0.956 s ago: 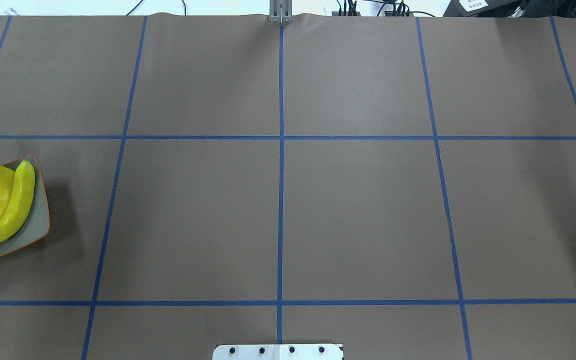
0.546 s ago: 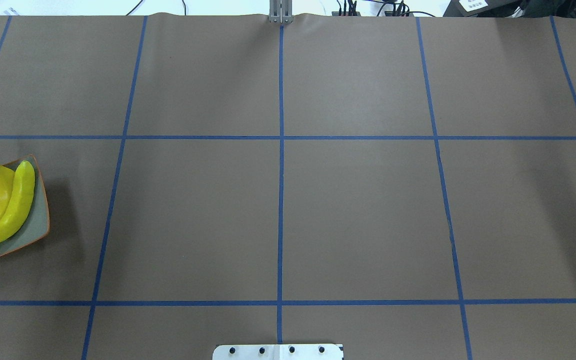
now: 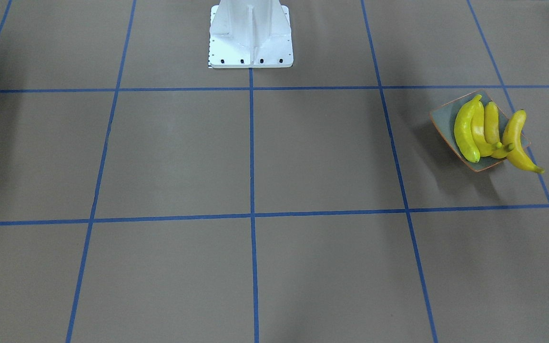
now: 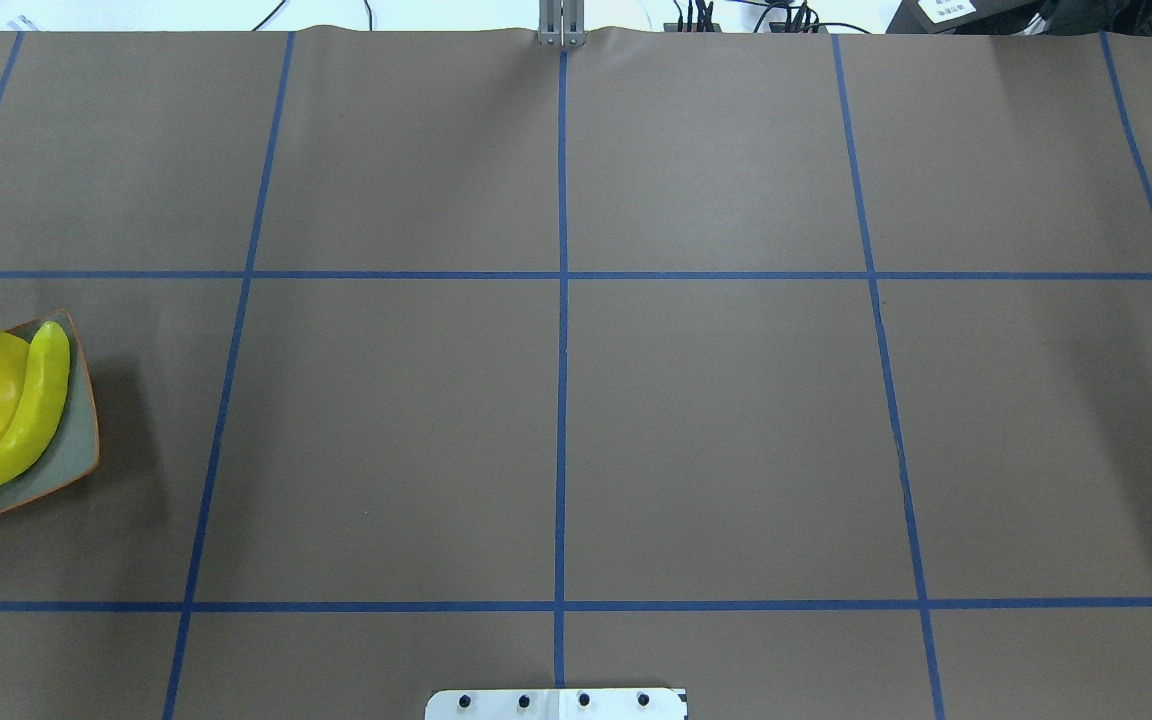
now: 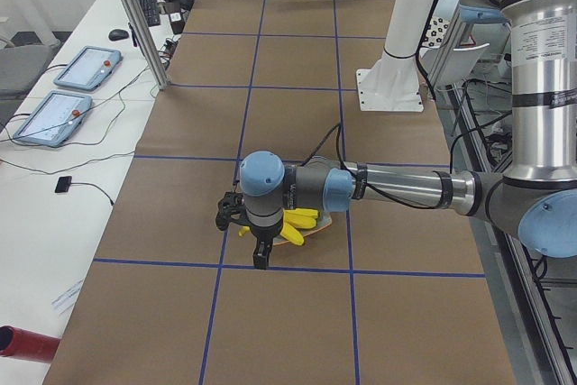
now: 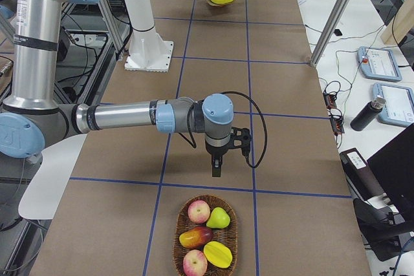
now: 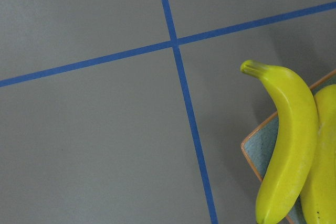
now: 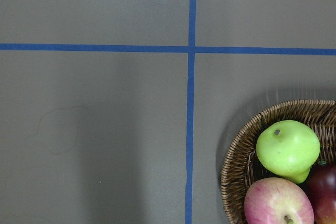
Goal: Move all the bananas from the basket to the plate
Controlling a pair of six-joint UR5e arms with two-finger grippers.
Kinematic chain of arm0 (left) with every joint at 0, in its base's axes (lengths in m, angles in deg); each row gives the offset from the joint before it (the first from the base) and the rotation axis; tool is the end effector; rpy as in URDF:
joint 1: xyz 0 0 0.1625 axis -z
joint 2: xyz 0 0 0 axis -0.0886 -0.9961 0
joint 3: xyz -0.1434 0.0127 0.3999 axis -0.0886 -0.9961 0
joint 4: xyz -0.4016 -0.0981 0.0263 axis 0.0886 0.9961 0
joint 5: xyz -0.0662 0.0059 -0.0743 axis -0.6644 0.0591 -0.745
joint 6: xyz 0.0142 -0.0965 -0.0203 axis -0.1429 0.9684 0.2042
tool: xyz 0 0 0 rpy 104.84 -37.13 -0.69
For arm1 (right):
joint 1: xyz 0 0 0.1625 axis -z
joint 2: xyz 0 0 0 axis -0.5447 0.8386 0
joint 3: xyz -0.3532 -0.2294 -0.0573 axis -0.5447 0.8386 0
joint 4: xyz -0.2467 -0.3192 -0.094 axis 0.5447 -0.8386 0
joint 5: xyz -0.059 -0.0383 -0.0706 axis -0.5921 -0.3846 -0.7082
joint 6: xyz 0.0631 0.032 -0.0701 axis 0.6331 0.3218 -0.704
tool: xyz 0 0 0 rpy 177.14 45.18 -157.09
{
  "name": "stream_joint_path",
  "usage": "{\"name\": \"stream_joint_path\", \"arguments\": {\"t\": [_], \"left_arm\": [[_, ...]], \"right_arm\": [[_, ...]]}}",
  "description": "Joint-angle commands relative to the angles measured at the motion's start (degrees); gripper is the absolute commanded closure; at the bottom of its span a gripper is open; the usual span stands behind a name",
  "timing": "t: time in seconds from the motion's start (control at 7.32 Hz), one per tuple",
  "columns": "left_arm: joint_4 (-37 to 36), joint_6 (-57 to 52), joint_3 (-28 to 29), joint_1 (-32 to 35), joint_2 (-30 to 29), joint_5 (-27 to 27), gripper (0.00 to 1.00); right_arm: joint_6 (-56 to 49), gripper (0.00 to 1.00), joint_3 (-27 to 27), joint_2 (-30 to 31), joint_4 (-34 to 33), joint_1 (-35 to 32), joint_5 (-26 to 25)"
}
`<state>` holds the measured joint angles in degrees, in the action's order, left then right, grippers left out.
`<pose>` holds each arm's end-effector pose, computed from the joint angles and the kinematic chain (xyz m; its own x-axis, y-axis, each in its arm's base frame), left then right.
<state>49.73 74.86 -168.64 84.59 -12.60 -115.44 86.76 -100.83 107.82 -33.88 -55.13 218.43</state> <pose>-0.0626 -0.4409 0.6171 0.7261 0.1013 -0.6801 -0.0521 0.9944 0.0925 0.0519 -0.4217 0.5996 0.7331 -0.0062 0.6801 -0.0172 0.9995 0.0276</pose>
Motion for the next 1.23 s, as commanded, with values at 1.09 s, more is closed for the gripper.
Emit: {"name": "stream_joint_path", "arguments": {"t": [1.09], "left_arm": [[1.2,4.8,-2.1,-0.1,0.4,-0.2,0.00]], "right_arm": [[0.1,0.00,0.8,1.8,0.6,-0.1,-0.8]]}}
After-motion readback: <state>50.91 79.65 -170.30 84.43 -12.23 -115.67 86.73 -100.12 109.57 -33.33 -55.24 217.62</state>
